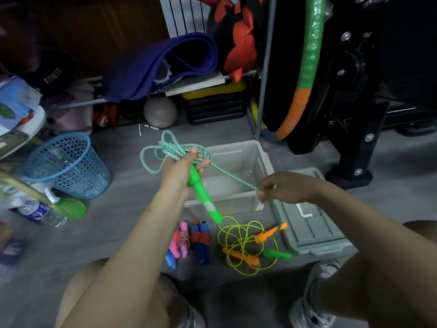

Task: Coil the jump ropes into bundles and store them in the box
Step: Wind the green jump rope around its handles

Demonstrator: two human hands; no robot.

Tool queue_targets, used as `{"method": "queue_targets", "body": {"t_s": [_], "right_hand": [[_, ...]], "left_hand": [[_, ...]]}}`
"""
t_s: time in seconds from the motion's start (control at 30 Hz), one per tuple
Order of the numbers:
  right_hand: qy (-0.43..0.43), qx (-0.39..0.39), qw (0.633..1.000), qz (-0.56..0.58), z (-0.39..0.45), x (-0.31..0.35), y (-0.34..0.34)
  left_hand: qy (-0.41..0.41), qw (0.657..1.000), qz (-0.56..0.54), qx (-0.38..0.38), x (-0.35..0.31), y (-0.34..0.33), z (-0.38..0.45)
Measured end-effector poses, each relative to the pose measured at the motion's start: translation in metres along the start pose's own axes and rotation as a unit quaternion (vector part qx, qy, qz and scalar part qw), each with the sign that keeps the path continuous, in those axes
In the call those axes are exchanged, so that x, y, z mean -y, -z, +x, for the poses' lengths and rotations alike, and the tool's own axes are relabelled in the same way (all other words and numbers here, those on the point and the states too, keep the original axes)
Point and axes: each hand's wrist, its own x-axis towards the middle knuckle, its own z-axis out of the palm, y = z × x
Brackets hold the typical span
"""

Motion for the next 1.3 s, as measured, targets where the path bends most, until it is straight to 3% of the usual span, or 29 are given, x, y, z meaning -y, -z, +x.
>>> {"method": "queue_targets", "body": {"t_s": [0.07,0.13,0.2,0.3,0.47,0.53,0.6,0.7,0.77,0.83,0.9,1.03,1.2,1.3], "right_hand": [[0.024,-0.094,0.989,0.113,0.002,0.002,0.003],[0.092,-0.179,0.949,0.242,0.005,0.006,0.003],[0.154,-0.205,0.915,0.311,0.008,0.013,0.003],[0.193,-0.213,0.888,0.360,0.009,0.024,0.003],[0.170,-0.215,0.881,0.384,0.005,0.029,0.006],[0.124,-0.268,0.904,0.310,0.003,0.027,0.006],[0.055,-0.298,0.934,0.191,-0.002,0.025,0.005],[-0.044,-0.140,0.968,0.201,-0.007,0.023,-0.005],[-0.049,-0.067,0.987,0.139,-0.004,0.019,-0.016],[-0.016,-0.043,0.994,0.098,-0.001,0.017,-0.023],[0.001,-0.002,0.990,0.144,-0.002,0.021,-0.026],[0.022,0.047,0.978,0.203,-0.004,0.023,-0.023],[-0.015,0.118,0.991,-0.063,-0.005,0.007,-0.001],[-0.054,0.114,0.990,-0.065,-0.006,0.003,0.002]], "left_hand": [[-0.023,0.996,0.071,0.037,0.001,-0.001,-0.006],[-0.032,0.979,0.184,0.081,0.007,-0.006,-0.014],[-0.041,0.946,0.296,0.127,0.016,-0.014,-0.025],[-0.054,0.923,0.330,0.190,0.034,-0.027,-0.043],[-0.071,0.924,0.330,0.181,0.042,-0.033,-0.049],[-0.057,0.926,0.330,0.174,0.039,-0.031,-0.046],[-0.017,0.952,0.267,0.150,0.034,-0.031,-0.045],[0.035,0.981,0.151,0.119,0.025,-0.029,-0.041],[0.055,0.986,0.098,0.119,0.019,-0.027,-0.038],[0.080,0.987,0.058,0.122,0.013,-0.026,-0.036],[0.095,0.988,0.027,0.115,0.009,-0.024,-0.033],[0.054,0.998,-0.010,0.023,0.001,-0.012,-0.018],[0.024,0.998,-0.020,-0.045,-0.010,0.007,-0.004],[0.037,0.998,0.020,-0.042,-0.009,0.012,-0.004]]}}
